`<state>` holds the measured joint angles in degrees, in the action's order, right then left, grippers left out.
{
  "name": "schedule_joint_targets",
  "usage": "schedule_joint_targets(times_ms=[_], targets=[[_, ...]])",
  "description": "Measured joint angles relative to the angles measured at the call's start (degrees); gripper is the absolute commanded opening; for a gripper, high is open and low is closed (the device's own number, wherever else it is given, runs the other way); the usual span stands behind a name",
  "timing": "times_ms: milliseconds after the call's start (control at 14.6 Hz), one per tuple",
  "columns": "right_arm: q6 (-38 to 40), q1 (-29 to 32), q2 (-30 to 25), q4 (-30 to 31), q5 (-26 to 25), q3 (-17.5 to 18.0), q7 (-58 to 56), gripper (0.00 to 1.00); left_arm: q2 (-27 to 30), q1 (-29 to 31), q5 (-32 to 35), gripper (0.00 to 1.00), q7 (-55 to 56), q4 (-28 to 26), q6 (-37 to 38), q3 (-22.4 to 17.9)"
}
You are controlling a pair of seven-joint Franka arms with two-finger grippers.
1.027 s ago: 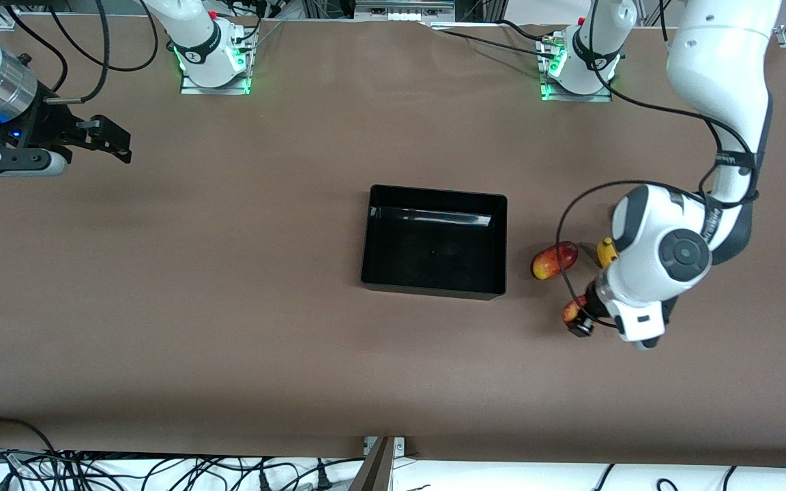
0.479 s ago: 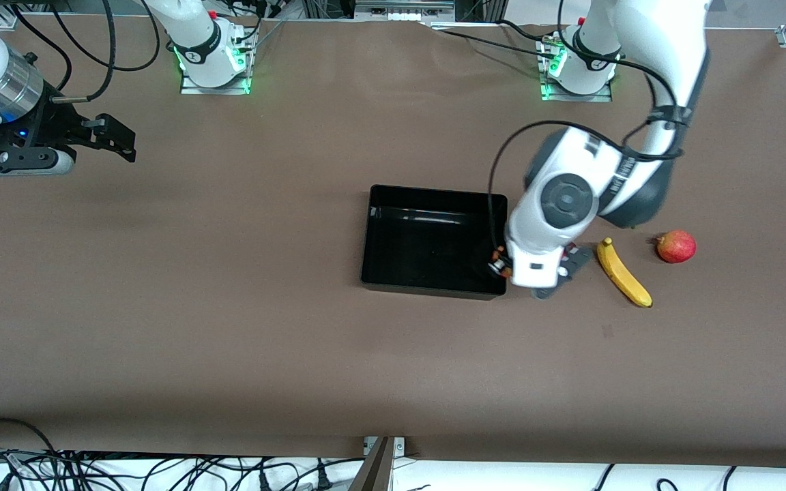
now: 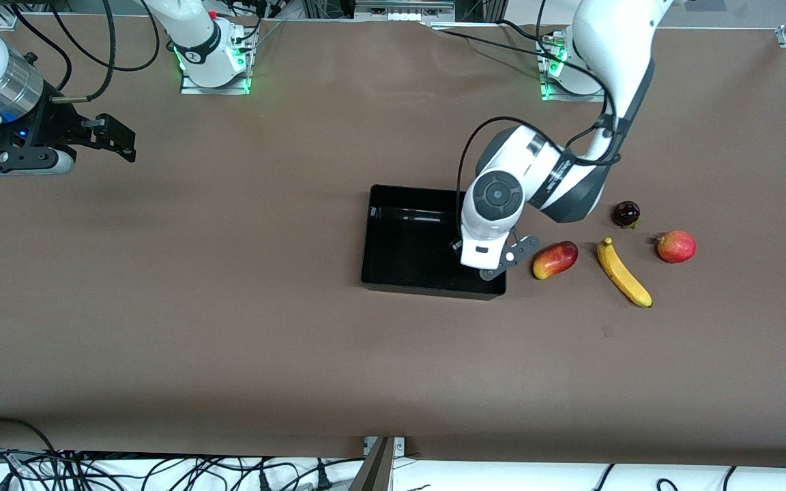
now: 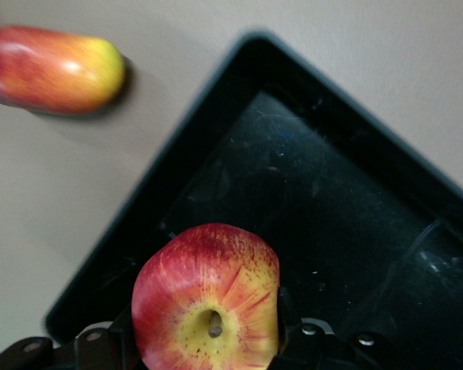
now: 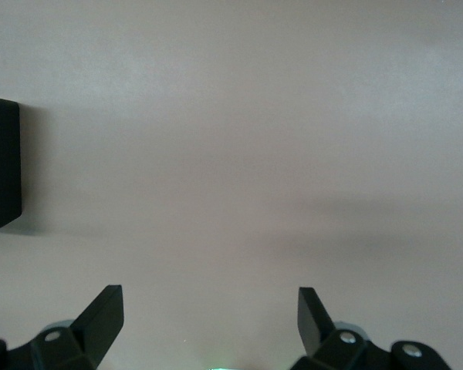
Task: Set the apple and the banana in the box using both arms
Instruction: 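Lift the apple and carry it over the black box with the left gripper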
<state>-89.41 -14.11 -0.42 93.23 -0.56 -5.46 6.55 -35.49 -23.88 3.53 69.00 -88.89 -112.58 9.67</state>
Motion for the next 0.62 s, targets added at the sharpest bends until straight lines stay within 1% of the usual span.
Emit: schedule_joint_targets(times_ms=[274,548,616], targets=[[0.0,0.0,0.0,0.0,0.0,0.0,0.0,1.00,-4.1,-1.6,0.0,0.06,0.1,-0.3,-3.5,0.0],[0.1,0.0,0.0,0.0,0.0,0.0,0.0,1.00,-5.4,-1.6,0.0,0.21,0.1,-0.9,-4.9,0.0],[0.1,0.0,0.0,0.0,0.0,0.0,0.0,1.00,-5.6,-1.6,0.0,0.48,0.1,-1.0,-4.9,0.0]])
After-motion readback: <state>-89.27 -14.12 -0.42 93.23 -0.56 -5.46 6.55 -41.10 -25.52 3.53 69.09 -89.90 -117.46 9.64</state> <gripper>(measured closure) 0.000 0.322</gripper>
